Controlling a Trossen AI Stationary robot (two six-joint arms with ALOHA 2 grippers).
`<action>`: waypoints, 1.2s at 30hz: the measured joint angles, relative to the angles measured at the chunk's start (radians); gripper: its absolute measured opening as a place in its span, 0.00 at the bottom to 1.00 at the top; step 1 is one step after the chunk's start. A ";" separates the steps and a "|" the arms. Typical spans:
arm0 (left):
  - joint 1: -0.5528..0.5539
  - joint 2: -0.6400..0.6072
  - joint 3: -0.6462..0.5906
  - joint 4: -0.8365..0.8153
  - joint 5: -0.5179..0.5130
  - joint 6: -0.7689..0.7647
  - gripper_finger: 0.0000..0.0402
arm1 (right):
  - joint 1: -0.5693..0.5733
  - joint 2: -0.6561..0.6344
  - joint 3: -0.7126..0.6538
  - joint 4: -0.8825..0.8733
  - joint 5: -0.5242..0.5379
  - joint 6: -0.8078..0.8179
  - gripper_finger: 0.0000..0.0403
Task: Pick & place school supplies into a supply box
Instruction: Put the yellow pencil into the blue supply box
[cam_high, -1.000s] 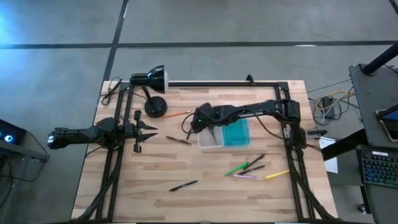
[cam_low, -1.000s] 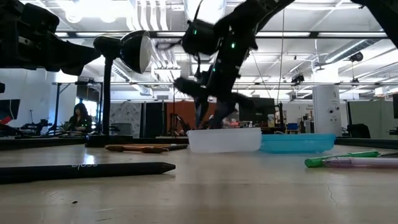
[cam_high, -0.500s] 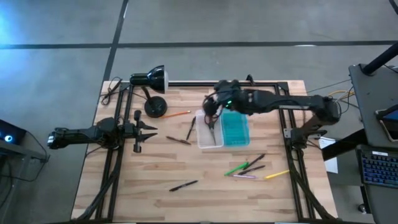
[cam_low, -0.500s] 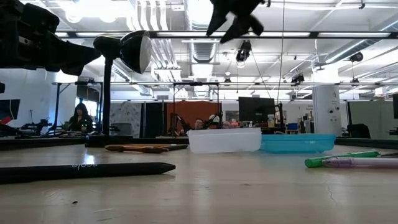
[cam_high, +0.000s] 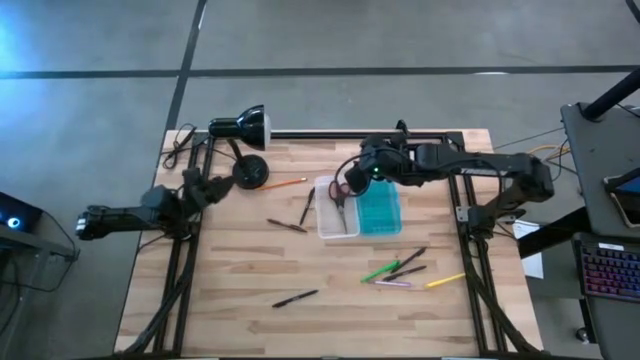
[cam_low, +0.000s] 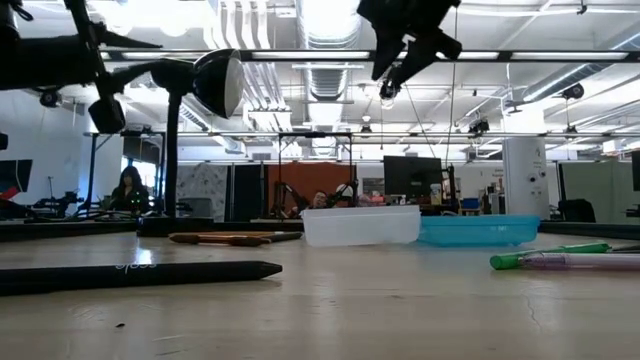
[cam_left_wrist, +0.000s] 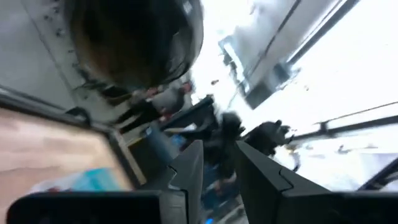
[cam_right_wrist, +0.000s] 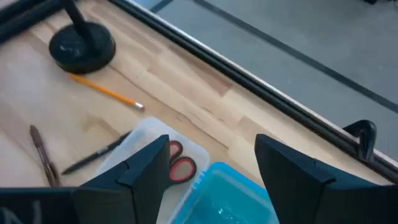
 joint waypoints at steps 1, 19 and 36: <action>0.000 0.008 0.001 0.015 0.005 -0.011 0.19 | 0.000 0.003 0.000 0.000 0.000 -0.024 0.56; 0.013 0.742 0.433 -0.428 0.090 0.428 0.19 | -0.152 0.055 -0.010 -0.001 -0.148 -0.354 0.56; 0.231 1.445 0.784 -0.530 0.188 0.774 0.19 | -0.190 0.056 -0.064 0.016 -0.150 -0.375 0.56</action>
